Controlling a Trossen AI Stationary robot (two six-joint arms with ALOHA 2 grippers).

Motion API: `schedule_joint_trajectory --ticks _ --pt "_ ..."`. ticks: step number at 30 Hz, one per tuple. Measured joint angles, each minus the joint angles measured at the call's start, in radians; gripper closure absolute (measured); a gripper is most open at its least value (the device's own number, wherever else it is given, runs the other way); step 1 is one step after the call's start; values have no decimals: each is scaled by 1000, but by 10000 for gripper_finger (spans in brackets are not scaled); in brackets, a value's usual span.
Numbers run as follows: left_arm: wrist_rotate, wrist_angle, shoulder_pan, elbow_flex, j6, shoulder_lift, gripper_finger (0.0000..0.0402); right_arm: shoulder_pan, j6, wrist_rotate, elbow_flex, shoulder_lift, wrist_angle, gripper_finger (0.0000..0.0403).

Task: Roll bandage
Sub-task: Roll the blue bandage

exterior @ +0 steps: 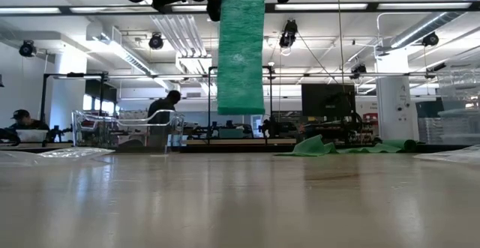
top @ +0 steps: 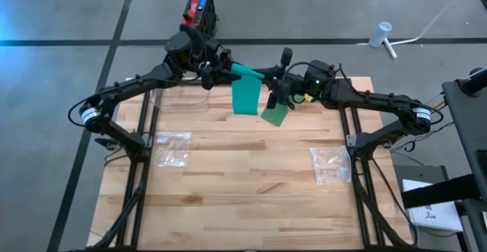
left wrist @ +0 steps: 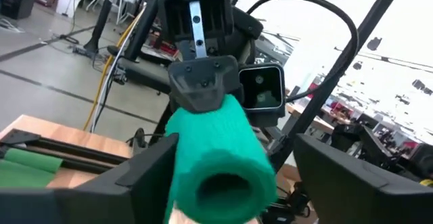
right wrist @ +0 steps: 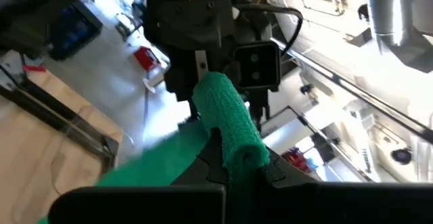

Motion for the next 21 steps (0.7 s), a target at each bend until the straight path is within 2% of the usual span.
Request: schedule_joint_trajectory --ticks 6,12,16,21 --pt "-4 -2 0 0 -30 0 186 1 -64 4 0 0 -12 399" --pt "-31 -5 0 0 -47 0 215 4 -72 40 0 0 -9 399" --pt "-61 -1 0 0 -53 0 213 7 -122 55 0 0 -6 399" --pt "-75 0 0 0 -87 0 191 9 -199 86 0 17 5 399"
